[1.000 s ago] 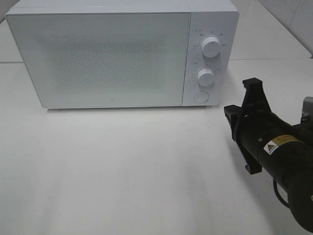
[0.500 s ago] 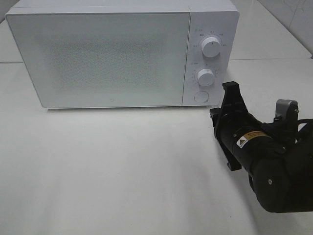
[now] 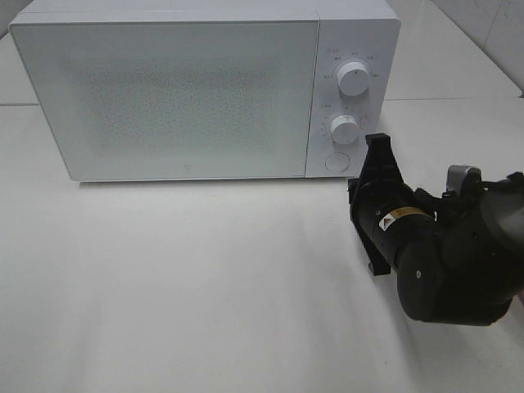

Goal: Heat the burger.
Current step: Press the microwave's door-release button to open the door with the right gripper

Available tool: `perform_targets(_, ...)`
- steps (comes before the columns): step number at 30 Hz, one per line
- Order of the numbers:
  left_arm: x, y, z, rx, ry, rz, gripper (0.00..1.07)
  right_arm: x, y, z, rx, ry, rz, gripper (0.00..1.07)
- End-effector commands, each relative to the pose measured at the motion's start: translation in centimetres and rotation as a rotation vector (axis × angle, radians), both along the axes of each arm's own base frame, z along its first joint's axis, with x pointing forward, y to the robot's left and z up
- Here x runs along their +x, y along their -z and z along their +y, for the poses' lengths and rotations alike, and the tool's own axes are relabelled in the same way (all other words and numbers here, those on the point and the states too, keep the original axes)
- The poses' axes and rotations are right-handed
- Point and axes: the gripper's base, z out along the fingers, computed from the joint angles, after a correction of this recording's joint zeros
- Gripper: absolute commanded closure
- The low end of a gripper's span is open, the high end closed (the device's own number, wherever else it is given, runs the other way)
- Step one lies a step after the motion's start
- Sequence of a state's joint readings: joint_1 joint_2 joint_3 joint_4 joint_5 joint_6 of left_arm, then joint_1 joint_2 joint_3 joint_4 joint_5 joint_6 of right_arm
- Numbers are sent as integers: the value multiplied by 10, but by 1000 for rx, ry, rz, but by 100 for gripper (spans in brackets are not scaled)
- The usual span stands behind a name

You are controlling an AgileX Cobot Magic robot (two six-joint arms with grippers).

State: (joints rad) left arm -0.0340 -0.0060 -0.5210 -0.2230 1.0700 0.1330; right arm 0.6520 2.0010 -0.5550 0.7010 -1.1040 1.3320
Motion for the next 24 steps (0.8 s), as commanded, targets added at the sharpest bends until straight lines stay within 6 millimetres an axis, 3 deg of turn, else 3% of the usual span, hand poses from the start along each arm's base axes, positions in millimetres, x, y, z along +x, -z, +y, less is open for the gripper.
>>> perform_targets(1,1,1,0,-4,0,9,7,8,-1,0,-1,4,0,107)
perform_targets(16,1,1,0,-3,0,9,7,46,3,8,26,-2,1,107)
perform_targets(24,1,1,0,-3,0,9,7,50,6,3,17,14,33,107)
